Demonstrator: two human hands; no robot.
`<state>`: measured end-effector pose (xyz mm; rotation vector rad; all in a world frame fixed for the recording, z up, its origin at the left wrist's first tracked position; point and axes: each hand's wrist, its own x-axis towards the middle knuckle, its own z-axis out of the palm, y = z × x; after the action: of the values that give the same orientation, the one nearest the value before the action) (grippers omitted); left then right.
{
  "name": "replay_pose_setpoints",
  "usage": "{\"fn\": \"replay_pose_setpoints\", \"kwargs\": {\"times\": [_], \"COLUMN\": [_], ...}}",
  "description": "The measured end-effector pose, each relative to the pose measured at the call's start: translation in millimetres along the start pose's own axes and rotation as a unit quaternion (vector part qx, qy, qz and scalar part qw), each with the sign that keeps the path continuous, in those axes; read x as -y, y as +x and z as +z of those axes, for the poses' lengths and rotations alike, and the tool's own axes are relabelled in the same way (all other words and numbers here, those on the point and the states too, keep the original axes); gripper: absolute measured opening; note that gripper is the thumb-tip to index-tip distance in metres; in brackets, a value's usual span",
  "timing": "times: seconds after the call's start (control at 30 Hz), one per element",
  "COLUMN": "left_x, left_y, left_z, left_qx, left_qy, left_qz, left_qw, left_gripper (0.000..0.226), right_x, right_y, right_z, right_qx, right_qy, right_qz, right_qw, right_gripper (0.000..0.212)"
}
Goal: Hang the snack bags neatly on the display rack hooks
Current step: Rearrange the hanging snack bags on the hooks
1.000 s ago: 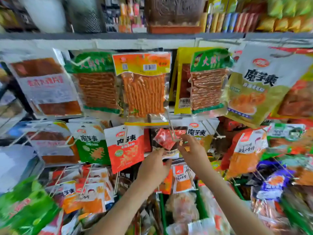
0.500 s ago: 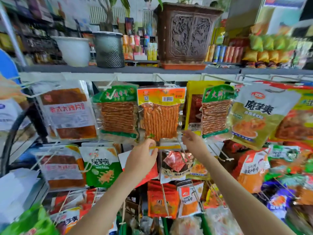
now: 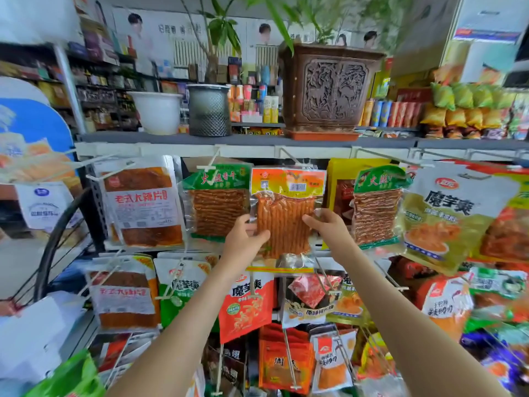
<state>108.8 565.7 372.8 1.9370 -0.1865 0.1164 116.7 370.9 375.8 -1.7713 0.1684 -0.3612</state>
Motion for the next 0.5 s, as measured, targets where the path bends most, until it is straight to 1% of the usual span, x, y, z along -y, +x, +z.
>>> {"fn": "replay_pose_setpoints", "kwargs": {"times": [0.07,0.1,0.17,0.27,0.33,0.4,0.43,0.5], "left_x": [-0.3,-2.1,-5.5,-9.2,-7.9,-8.5,-9.0,-12.1], "left_y": [-0.6,-3.3,-7.5,-17.0,-20.8,-25.9,-29.5,-38.3], "left_z": [-2.9,-3.0,-0.8,1.7,1.4,0.4,0.1,-0.7], "left_qx": [0.0,0.006,0.016,0.042,0.077,0.116,0.129,0.148], "left_qy": [0.011,0.026,0.017,-0.098,-0.182,-0.221,-0.242,-0.271], "left_qz": [0.004,0.014,0.029,0.006,-0.019,-0.012,-0.009,-0.008], "left_qw": [1.0,1.0,0.999,0.994,0.98,0.968,0.962,0.951], "left_gripper": [0.056,0.057,0.059,0.056,0.034,0.014,0.011,0.013], "right_x": [0.3,-0.4,-3.8,0.3,3.6,6.7,9.8,15.9], "right_y": [-4.7,-7.1,-9.2,-20.8,-29.4,-39.4,-46.3,-60.9], "right_z": [-5.2,-9.0,-18.0,-28.0,-32.8,-37.2,-39.4,-44.2], "right_qx": [0.004,0.007,0.027,0.042,0.032,0.026,0.032,0.065], "right_qy": [0.03,0.044,0.062,0.097,0.122,0.152,0.167,0.192], "right_qz": [-0.011,-0.014,-0.013,-0.027,-0.047,-0.063,-0.066,-0.065], "right_qw": [0.999,0.999,0.998,0.994,0.991,0.986,0.983,0.977], "right_gripper": [0.019,0.017,0.027,0.029,0.028,0.026,0.025,0.022]}}
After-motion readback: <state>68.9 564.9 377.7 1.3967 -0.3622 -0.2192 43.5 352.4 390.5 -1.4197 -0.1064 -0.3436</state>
